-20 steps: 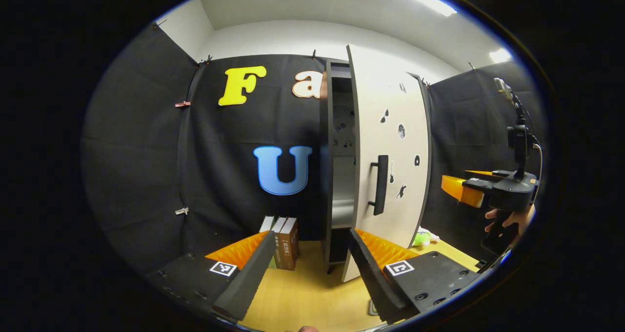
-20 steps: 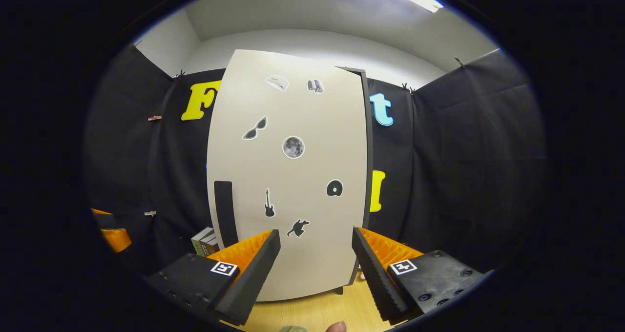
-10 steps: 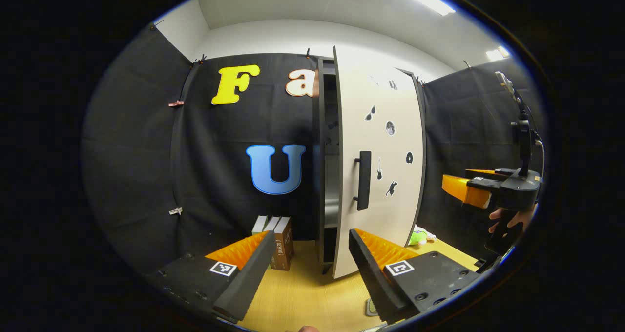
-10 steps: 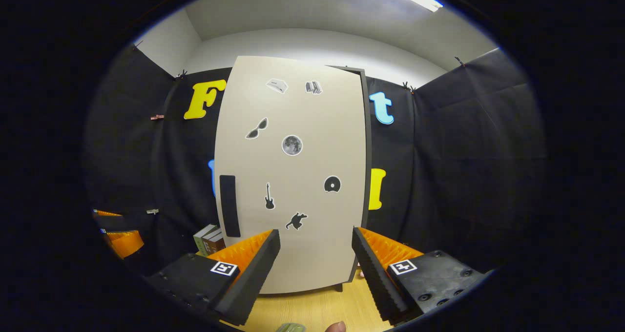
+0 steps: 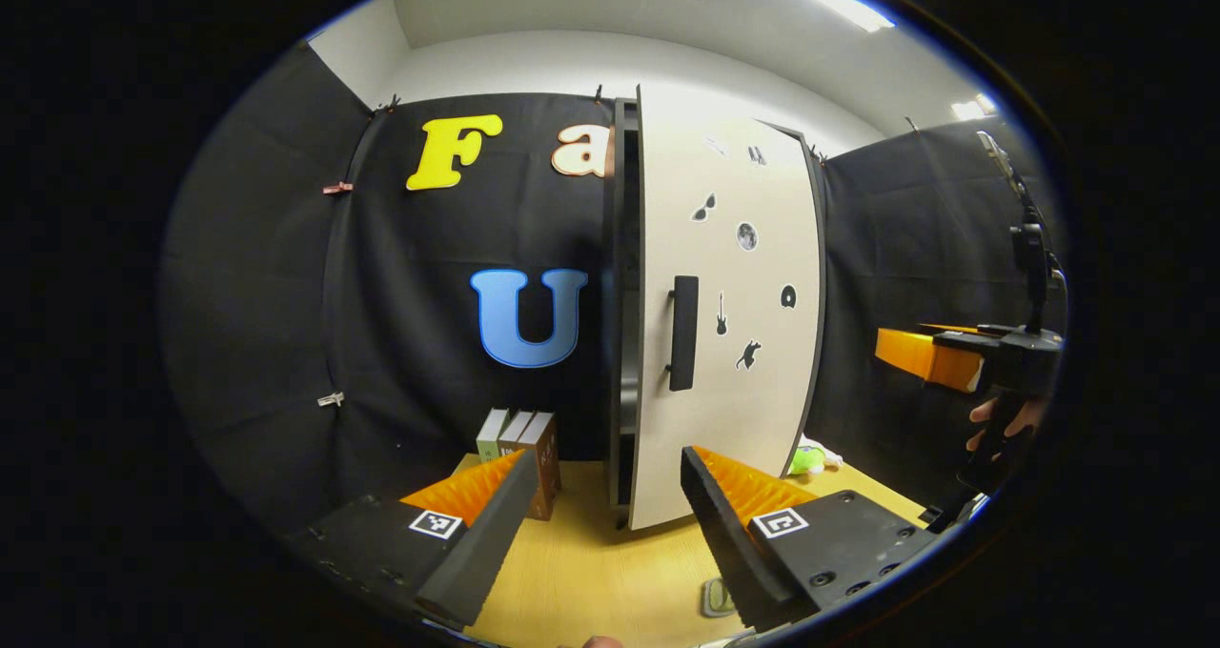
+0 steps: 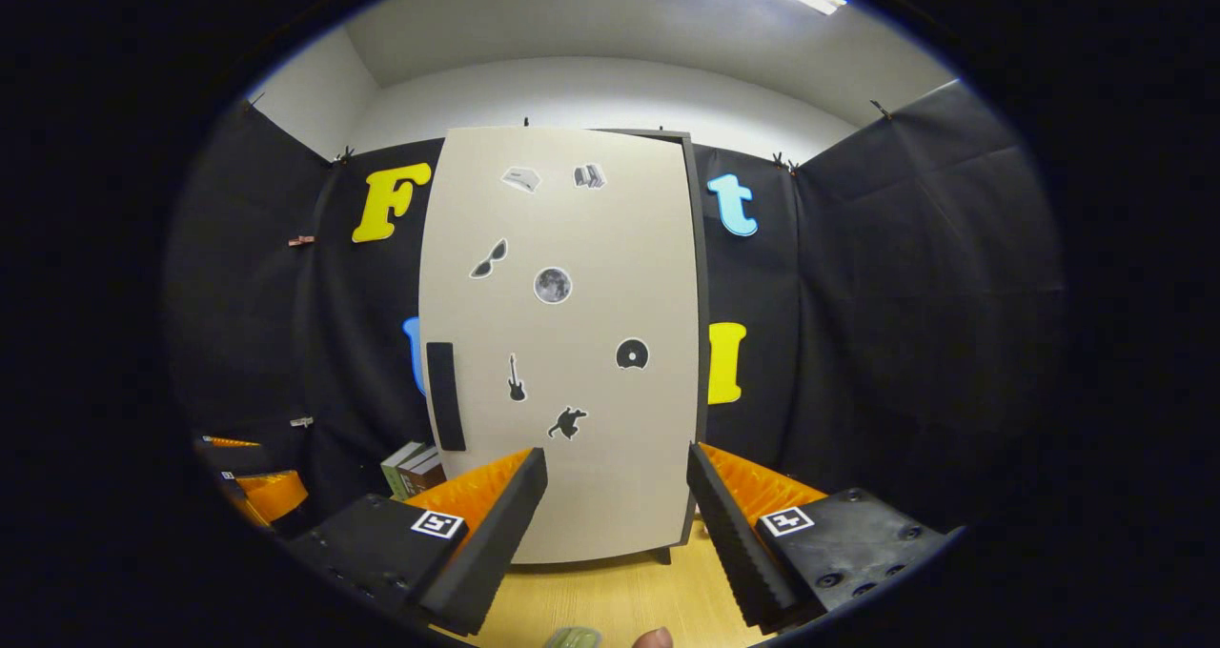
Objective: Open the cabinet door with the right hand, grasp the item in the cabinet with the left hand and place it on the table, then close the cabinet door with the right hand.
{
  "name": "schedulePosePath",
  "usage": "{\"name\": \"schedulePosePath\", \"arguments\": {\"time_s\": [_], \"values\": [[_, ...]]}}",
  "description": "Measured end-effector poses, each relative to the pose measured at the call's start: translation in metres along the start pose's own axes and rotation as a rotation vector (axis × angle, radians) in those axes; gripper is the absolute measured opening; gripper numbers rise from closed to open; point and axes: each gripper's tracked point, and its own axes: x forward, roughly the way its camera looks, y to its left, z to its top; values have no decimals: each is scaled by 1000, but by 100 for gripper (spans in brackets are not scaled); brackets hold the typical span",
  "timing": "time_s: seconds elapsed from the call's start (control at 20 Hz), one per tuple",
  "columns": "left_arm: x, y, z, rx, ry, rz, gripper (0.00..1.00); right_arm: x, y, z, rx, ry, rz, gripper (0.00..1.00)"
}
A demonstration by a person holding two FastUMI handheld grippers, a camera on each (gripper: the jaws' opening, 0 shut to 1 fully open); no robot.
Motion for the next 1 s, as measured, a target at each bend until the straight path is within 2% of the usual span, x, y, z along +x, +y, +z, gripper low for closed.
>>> {"name": "schedulePosePath", "arguments": {"time_s": [0.6,1.0], "values": [[2,5,0,-7,-3,-11,94,-1,-8,-4,-33,-16,-28,96],[2,12,-3,-1,5,10,95,6,4,-15,-28,-4,6,96]]}}
